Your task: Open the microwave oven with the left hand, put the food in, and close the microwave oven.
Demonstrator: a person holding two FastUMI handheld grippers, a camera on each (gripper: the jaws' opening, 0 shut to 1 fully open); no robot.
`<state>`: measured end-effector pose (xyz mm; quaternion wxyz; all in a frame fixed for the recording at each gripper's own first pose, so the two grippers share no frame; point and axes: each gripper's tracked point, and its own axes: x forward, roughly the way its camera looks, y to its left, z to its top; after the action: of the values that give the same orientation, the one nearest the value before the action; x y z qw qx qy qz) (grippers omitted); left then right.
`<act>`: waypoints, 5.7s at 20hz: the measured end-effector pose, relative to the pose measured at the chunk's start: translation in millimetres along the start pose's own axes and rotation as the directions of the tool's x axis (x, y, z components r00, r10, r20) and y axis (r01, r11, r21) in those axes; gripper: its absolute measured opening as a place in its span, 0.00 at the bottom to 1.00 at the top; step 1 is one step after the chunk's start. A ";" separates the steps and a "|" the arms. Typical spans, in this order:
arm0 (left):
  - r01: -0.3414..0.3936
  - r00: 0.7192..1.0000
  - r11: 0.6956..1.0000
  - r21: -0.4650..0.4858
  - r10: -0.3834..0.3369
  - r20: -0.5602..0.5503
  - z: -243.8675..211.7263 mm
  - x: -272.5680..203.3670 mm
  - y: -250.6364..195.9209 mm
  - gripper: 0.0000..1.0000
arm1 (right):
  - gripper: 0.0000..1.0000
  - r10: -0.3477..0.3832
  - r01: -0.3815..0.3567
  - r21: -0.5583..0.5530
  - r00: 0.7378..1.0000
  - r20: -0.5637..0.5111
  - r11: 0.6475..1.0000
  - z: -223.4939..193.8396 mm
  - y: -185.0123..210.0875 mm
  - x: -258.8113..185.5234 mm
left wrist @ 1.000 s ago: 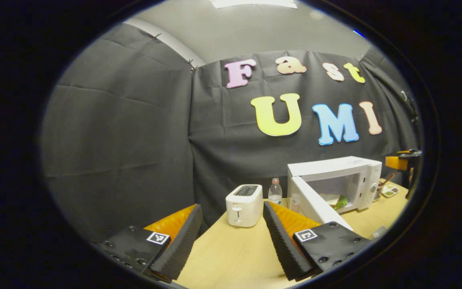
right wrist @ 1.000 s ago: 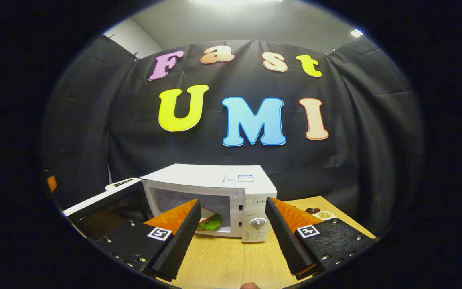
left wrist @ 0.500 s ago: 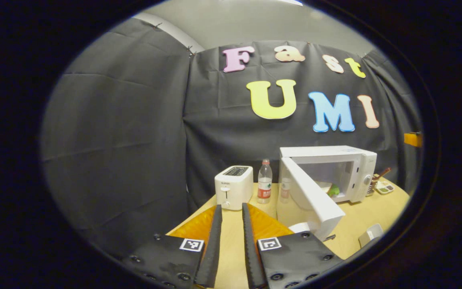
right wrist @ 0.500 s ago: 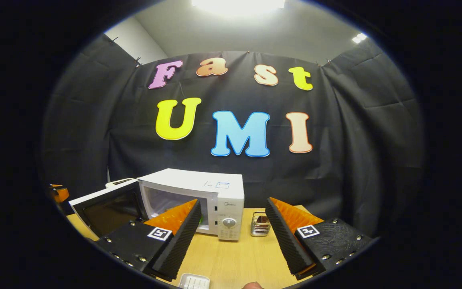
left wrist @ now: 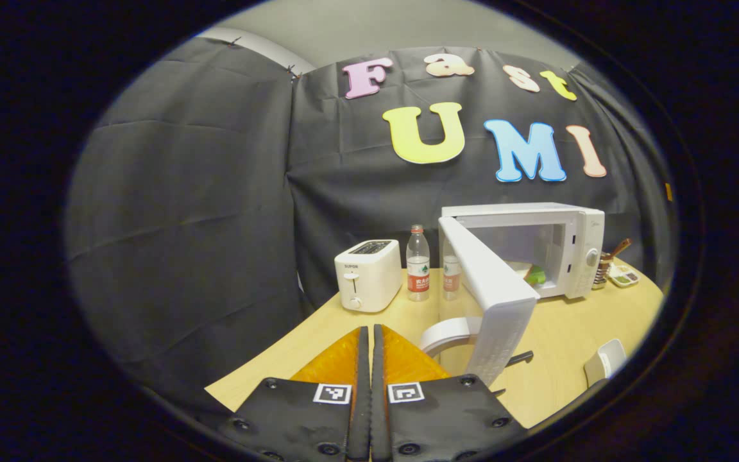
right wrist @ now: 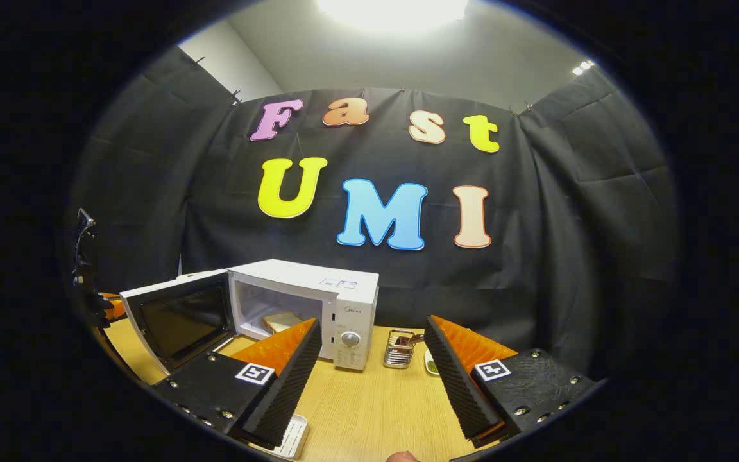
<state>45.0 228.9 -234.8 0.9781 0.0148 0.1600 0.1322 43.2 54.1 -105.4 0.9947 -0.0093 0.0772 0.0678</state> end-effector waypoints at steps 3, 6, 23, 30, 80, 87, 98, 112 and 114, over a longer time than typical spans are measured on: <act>-0.014 1.000 1.000 0.015 0.014 0.007 5.7 -2.5 -6.3 0.07 | 0.98 0.014 -0.013 0.035 1.000 -0.011 0.999 -8.3 -6.5 -13.2; -0.011 1.000 0.999 0.035 0.011 0.005 7.2 -4.6 -19.1 0.07 | 0.98 0.020 -0.019 0.051 1.000 -0.019 0.999 -15.5 -16.8 -19.9; 0.371 0.928 0.923 0.104 -0.373 -0.007 38.6 36.7 -208.0 0.07 | 0.98 -0.068 0.074 0.092 0.995 -0.069 0.993 -15.9 -27.9 1.2; 0.485 0.873 0.865 0.126 -0.488 -0.009 59.1 72.6 -258.4 0.07 | 0.98 -0.146 0.153 0.087 0.986 -0.080 0.984 -13.7 -32.3 11.0; 0.547 0.823 0.832 0.097 -0.555 0.121 145.6 107.6 -346.1 0.07 | 0.98 -0.212 0.217 0.082 0.975 -0.061 0.973 6.6 -34.0 16.3; 0.493 0.847 0.869 0.045 -0.492 0.200 182.8 25.8 -319.5 0.07 | 0.98 -0.148 0.151 0.091 0.988 -0.038 0.984 11.9 -57.3 -5.1; 0.404 0.877 0.914 0.044 -0.400 0.266 214.4 -86.3 -244.1 0.07 | 0.98 -0.107 0.107 0.129 0.994 -0.009 0.986 16.6 -76.3 -39.6; 0.337 0.884 0.940 0.048 -0.334 0.327 225.3 -145.9 -165.3 0.07 | 0.98 -0.104 0.102 0.080 0.994 0.022 0.992 34.4 -35.2 -76.4; 0.348 0.882 0.937 0.035 -0.340 0.327 223.2 -149.7 -163.1 0.14 | 0.98 -0.101 0.100 0.080 0.995 0.018 0.992 34.3 -27.2 -80.4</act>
<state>20.3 35.2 11.5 0.9989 -0.0043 -0.0065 -0.0458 -26.6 17.4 -58.8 0.9972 0.0269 0.0684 0.0146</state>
